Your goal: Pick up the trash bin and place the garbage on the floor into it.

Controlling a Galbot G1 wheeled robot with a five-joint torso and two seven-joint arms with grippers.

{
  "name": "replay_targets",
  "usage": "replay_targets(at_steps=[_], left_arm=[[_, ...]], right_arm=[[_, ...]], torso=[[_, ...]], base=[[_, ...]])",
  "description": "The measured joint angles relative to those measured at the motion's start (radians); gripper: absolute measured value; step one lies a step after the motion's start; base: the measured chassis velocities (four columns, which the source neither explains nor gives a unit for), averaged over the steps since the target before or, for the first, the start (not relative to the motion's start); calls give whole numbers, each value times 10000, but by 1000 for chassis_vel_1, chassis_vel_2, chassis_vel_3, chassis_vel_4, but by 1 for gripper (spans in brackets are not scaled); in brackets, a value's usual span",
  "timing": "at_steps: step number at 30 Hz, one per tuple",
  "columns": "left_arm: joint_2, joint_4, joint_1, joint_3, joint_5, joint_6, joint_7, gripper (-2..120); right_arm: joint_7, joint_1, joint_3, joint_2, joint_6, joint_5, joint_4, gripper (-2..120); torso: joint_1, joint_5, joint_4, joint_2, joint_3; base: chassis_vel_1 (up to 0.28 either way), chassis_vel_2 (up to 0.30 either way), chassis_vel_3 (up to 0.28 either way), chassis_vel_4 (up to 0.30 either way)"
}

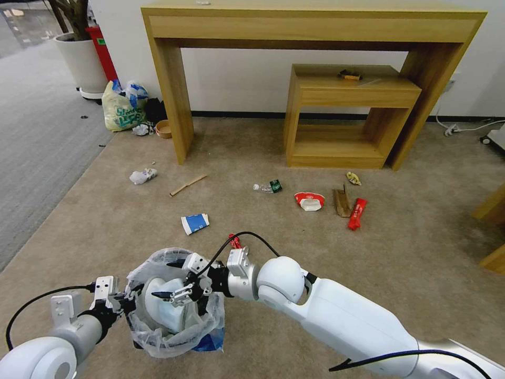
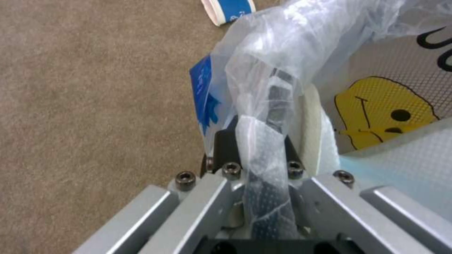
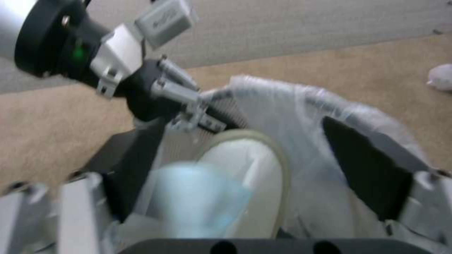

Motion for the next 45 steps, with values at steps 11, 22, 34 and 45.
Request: replay_targets(at_steps=[11,22,34,45], left_arm=[[-104,68,71,-183,52,0,138,0],[-102,87,73,-218,66,0,180,0],[-164,73,210,-233,231,-1,353,0],[-156,22,253,-243,249,0,354,0]], right_arm=[[1475,-1173,2297,64,67,135,85,100],[1497,-3189,5357,-324,556,-585,-277,100],[1327,-4410,7040,-204,917,-1125,-120,100],[1288,-4940,7602,-223,983,-1222,1,100]], torso=[[0,1,2,0,0],[-1,1,-3,0,0],[-1,-1,-1,0,0],[-1,0,1,0,0]], base=[[0,0,0,0],[0,0,0,0],[0,0,0,0],[68,63,-50,-63]])
